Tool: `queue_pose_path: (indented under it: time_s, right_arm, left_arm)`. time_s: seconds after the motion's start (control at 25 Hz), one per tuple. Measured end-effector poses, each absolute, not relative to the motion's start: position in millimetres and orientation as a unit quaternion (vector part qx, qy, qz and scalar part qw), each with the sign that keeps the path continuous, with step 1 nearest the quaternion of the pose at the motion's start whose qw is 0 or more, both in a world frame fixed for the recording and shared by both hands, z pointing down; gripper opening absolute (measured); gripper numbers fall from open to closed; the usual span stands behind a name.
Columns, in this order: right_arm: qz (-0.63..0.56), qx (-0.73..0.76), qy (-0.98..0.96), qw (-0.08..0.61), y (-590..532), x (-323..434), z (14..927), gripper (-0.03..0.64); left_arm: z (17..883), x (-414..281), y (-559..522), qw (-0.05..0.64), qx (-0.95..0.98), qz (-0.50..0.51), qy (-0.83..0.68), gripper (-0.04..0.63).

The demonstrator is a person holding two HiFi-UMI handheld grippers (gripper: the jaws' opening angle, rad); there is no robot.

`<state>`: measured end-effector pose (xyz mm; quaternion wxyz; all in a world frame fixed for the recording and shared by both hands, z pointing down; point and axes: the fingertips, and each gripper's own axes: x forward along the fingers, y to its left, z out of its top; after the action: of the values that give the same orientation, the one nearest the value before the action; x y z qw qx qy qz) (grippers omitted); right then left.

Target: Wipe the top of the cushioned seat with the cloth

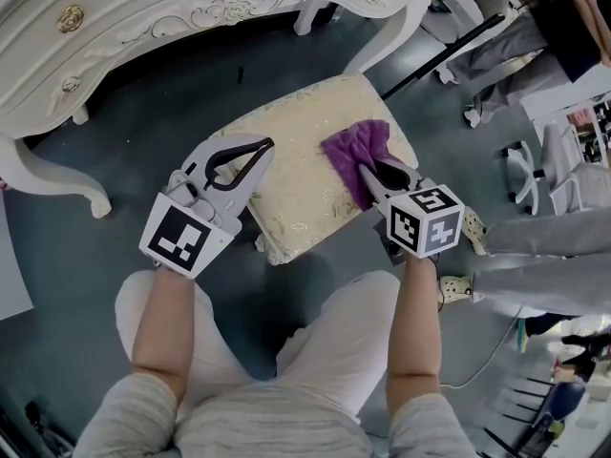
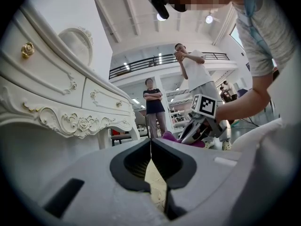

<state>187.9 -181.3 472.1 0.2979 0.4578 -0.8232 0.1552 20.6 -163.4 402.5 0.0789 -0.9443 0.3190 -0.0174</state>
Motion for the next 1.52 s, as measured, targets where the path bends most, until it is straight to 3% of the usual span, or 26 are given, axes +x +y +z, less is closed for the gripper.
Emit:
queue_pose_path:
  time_s: [1.52]
  right_arm:
    - [0.133, 0.314, -0.895, 0.287, -81.6, 47.6, 473.8, 0.052]
  left_arm:
    - [402.3, 8.5, -170.4, 0.079, -0.941, -0.009, 0.330, 0.014]
